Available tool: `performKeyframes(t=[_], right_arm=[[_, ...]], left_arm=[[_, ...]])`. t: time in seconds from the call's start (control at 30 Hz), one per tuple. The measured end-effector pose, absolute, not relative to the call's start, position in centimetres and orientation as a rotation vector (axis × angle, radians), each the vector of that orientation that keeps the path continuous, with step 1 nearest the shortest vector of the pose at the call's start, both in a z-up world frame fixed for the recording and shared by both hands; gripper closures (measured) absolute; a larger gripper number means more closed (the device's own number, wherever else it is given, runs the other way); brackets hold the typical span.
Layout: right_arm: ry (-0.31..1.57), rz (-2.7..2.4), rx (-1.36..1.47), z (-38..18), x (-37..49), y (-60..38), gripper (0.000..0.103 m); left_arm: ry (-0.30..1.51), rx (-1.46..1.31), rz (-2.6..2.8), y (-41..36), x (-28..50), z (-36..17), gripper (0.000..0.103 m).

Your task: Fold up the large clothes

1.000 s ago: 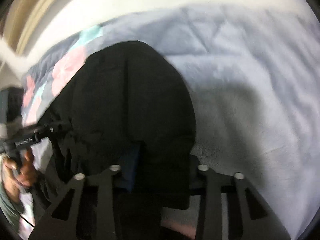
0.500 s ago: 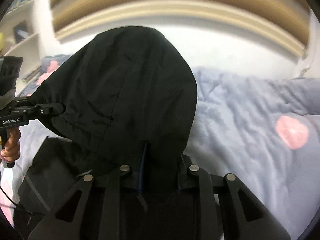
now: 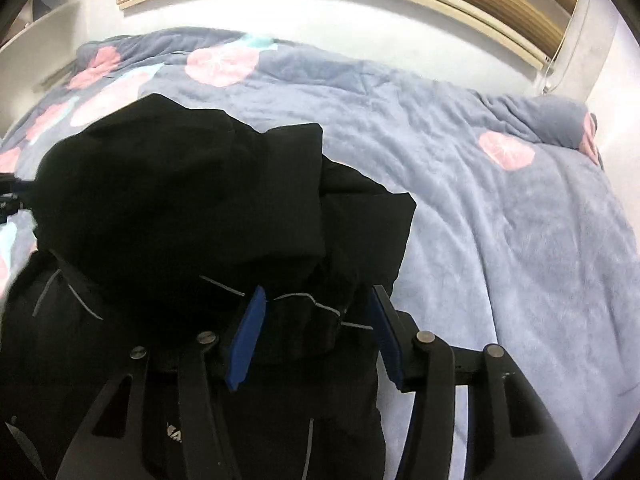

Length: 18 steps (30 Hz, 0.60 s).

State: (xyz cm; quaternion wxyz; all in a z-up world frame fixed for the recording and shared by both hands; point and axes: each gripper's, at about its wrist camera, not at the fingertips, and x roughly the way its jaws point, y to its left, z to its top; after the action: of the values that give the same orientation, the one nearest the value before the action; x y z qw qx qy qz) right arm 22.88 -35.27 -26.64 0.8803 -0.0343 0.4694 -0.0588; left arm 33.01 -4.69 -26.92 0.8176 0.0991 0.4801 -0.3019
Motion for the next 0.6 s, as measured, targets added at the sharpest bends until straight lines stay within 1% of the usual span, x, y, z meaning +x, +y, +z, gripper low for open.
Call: performKeyframes(t=[0.1, 0.17, 0.27, 0.33, 0.4, 0.47, 0.6], right_arm=[[0.952, -0.119, -0.027, -24.3, 23.8, -35.5, 0.045], [0.914, -0.107, 0.014, -22.4, 24.5, -35.4, 0.039], [0.869, -0.085, 0.076, -20.4, 26.5, -35.0, 0.032], [0.885, -0.075, 0.103, -20.0, 27.3, -35.1, 0.030], [0.918, -0.065, 0.149, -21.2, 28.3, -34.8, 0.030], [0.994, -0.016, 0.206, -23.2, 30.0, -34.0, 0.030], [1.141, 0.036, 0.248, -29.5, 29.3, -31.8, 0.030]], left_arm=[[0.966, 0.152, -0.648, -4.5, 34.3, -24.0, 0.065], [0.919, 0.134, -0.672, -6.3, 35.2, -21.8, 0.065], [0.883, 0.130, -0.709, -9.9, 37.0, -19.3, 0.057], [0.899, 0.107, -0.742, -11.9, 37.8, -19.4, 0.055], [0.927, 0.097, -0.786, -14.0, 38.5, -20.3, 0.055], [0.988, 0.091, -0.816, -16.0, 38.2, -22.1, 0.055], [1.111, 0.125, -0.813, -16.6, 36.3, -27.3, 0.056]])
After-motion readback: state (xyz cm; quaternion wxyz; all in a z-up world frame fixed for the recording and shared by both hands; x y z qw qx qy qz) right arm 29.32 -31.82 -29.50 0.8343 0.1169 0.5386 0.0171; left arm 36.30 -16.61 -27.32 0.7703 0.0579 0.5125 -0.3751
